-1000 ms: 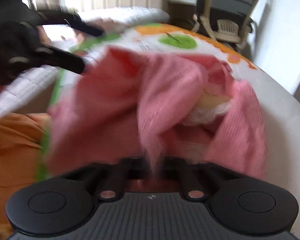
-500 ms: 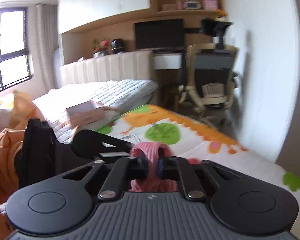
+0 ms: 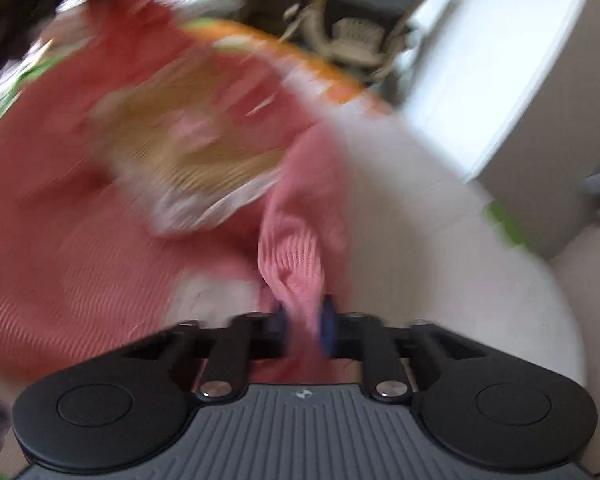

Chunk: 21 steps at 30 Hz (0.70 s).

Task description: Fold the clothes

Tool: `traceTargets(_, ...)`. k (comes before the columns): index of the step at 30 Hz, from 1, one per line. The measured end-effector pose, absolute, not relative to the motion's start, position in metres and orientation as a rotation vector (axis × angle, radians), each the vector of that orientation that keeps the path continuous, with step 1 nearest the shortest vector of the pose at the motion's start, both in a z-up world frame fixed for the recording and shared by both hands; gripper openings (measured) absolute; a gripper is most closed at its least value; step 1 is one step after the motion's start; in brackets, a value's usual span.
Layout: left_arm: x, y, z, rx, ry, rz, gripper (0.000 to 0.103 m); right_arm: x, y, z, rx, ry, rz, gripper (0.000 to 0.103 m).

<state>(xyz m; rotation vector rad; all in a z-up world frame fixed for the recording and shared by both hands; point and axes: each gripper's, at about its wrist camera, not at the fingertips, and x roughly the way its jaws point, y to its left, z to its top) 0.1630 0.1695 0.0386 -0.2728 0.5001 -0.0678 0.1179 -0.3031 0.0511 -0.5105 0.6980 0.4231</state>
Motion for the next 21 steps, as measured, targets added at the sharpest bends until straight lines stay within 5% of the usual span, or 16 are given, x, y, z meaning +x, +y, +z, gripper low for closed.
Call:
traceTargets(5, 0.172, 0.22, 0.027, -0.526, 0.472, -0.107, 0.008, 0.188, -0.348, 0.105, -0.342, 0.492, 0.203, 0.007)
traceTargets(16, 0.214, 0.268, -0.044, -0.638, 0.614, 0.067, 0.008, 0.305, -0.34, 0.002, -0.509, 0.699, 0.074, 0.007)
traceTargets(21, 0.213, 0.261, -0.004, -0.583, 0.52, 0.038, 0.008, 0.28, -0.341, 0.049, -0.433, 0.434, 0.038, 0.004)
